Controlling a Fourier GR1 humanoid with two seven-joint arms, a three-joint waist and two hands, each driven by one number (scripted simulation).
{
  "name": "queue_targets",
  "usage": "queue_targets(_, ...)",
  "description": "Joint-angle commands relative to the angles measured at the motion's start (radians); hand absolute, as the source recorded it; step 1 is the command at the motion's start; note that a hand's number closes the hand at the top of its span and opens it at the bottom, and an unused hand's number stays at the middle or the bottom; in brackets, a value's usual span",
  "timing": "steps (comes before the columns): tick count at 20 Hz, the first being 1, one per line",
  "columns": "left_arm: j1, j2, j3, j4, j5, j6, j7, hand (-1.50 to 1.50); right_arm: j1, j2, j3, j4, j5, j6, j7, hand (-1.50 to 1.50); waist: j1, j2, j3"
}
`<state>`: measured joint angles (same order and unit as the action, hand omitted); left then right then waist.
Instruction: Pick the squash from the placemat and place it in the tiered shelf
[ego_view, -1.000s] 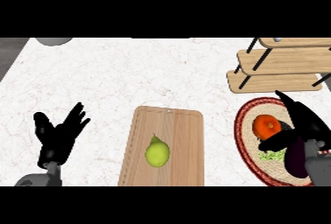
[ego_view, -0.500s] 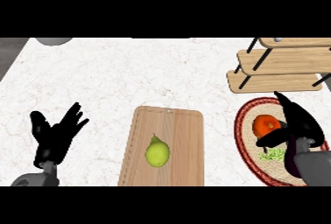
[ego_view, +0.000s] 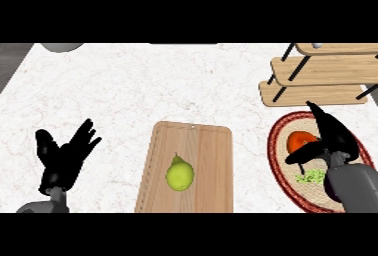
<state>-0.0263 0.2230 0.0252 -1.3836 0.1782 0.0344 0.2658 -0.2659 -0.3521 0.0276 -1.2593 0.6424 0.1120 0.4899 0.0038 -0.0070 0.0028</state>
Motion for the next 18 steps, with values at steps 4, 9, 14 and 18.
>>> queue_targets(4,-0.033,0.009,0.024,0.015,0.021,-0.010,0.065,0.00,0.005,-0.037,0.129,0.046,0.047,0.151,-0.134,1.50,0.000,0.008,-0.003)
queue_targets(9,0.016,-0.030,0.007,0.068,-0.045,-0.005,-0.051,0.00,0.047,0.053,0.088,-0.006,0.031,0.080,-0.144,1.50,-0.005,0.007,-0.003)
queue_targets(14,0.007,-0.026,0.015,-0.013,-0.036,0.007,0.037,0.00,0.113,0.034,0.088,-0.192,0.027,0.080,-0.184,1.50,-0.010,0.004,-0.003)
queue_targets(18,-0.043,-0.030,0.035,0.071,-0.027,-0.008,0.016,0.00,0.180,0.032,0.116,-0.257,0.028,0.036,-0.312,1.50,-0.014,0.006,-0.003)
